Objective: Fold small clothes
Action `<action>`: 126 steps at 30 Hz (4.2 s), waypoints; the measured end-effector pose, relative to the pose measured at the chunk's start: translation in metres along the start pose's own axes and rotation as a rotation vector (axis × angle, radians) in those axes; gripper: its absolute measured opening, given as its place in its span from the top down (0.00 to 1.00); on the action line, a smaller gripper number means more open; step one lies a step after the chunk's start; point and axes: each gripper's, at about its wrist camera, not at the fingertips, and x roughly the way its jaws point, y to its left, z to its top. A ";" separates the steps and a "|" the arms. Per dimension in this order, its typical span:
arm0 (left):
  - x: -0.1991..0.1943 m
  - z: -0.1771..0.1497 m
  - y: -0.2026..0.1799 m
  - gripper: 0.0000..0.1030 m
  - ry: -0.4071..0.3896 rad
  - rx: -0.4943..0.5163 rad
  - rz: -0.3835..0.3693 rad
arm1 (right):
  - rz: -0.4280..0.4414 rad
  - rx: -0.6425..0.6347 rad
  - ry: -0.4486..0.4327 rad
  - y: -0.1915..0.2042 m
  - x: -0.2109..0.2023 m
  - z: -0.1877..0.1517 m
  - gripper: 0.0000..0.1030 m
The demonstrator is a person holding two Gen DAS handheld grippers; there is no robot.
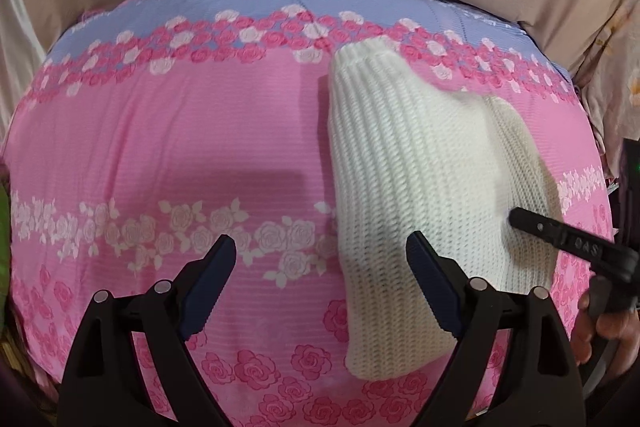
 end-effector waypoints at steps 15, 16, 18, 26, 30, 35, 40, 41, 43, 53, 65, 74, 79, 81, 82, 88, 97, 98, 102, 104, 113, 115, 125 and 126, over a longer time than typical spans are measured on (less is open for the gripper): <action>0.013 0.006 -0.025 0.18 0.029 0.057 -0.009 | -0.067 0.024 -0.004 -0.025 -0.012 -0.030 0.55; 0.013 0.006 -0.024 0.18 0.027 0.061 0.001 | -0.051 0.054 -0.029 -0.028 -0.022 -0.031 0.55; 0.014 0.006 -0.020 0.18 0.029 0.051 0.013 | -0.077 0.088 -0.108 -0.029 -0.051 -0.030 0.55; 0.009 0.006 0.016 0.18 0.037 -0.041 0.061 | 0.072 -0.188 -0.184 0.079 -0.070 0.009 0.93; 0.001 0.005 0.031 0.18 0.018 -0.063 0.081 | 0.086 -0.291 -0.004 0.132 0.017 0.021 0.94; -0.007 0.003 0.041 0.18 0.010 -0.089 0.087 | 0.074 -0.335 0.055 0.161 0.048 0.030 1.00; -0.005 0.003 0.040 0.18 0.013 -0.094 0.073 | 0.029 -0.281 -0.045 0.137 0.010 0.041 0.99; -0.004 0.003 0.037 0.18 0.013 -0.087 0.071 | 0.009 -0.270 -0.022 0.129 0.020 0.041 0.98; -0.003 0.004 0.028 0.18 0.012 -0.067 0.061 | 0.007 -0.233 0.059 0.108 0.053 0.047 0.99; 0.004 0.004 -0.013 0.18 0.021 0.007 0.017 | -0.058 -0.084 -0.126 0.001 -0.062 0.002 0.51; 0.019 -0.005 -0.058 0.18 0.059 0.139 0.012 | 0.118 -0.007 -0.088 0.004 -0.056 -0.042 0.90; 0.027 -0.011 -0.049 0.18 0.067 0.086 0.056 | -0.002 0.084 -0.074 -0.032 -0.044 -0.049 0.78; 0.026 -0.012 -0.042 0.18 0.061 0.061 0.066 | -0.114 -0.100 -0.209 0.007 -0.088 -0.037 0.74; 0.025 -0.012 -0.042 0.18 0.055 0.056 0.069 | -0.074 -0.139 -0.198 0.019 -0.077 -0.024 0.74; 0.025 -0.012 -0.043 0.18 0.053 0.055 0.069 | -0.067 -0.156 -0.179 0.025 -0.066 -0.021 0.74; 0.022 -0.012 -0.044 0.18 0.036 0.072 0.088 | -0.137 -0.206 -0.036 0.033 0.003 -0.013 0.77; 0.017 -0.010 -0.030 0.18 0.024 0.004 0.093 | -0.077 -0.087 -0.121 -0.003 -0.023 0.042 0.41; 0.017 -0.009 -0.031 0.18 0.025 0.005 0.093 | -0.056 -0.066 -0.102 -0.007 -0.015 0.047 0.41; 0.017 -0.006 -0.038 0.18 0.021 0.026 0.093 | 0.028 -0.072 -0.017 -0.003 0.020 0.059 0.84; 0.014 -0.004 -0.041 0.18 0.010 0.036 0.096 | 0.071 -0.114 -0.106 0.014 -0.005 0.058 0.85; 0.023 0.003 -0.039 0.18 0.021 0.008 0.114 | -0.035 -0.126 -0.048 0.004 0.042 0.063 0.74; 0.023 0.004 -0.039 0.18 0.017 0.013 0.115 | -0.004 -0.076 -0.095 0.005 0.016 0.060 0.71; 0.029 0.001 -0.042 0.17 0.037 0.014 0.102 | -0.019 -0.177 -0.097 0.018 -0.018 -0.016 0.70; 0.031 0.001 -0.043 0.17 0.039 0.016 0.102 | -0.044 -0.186 -0.071 0.016 -0.009 -0.024 0.70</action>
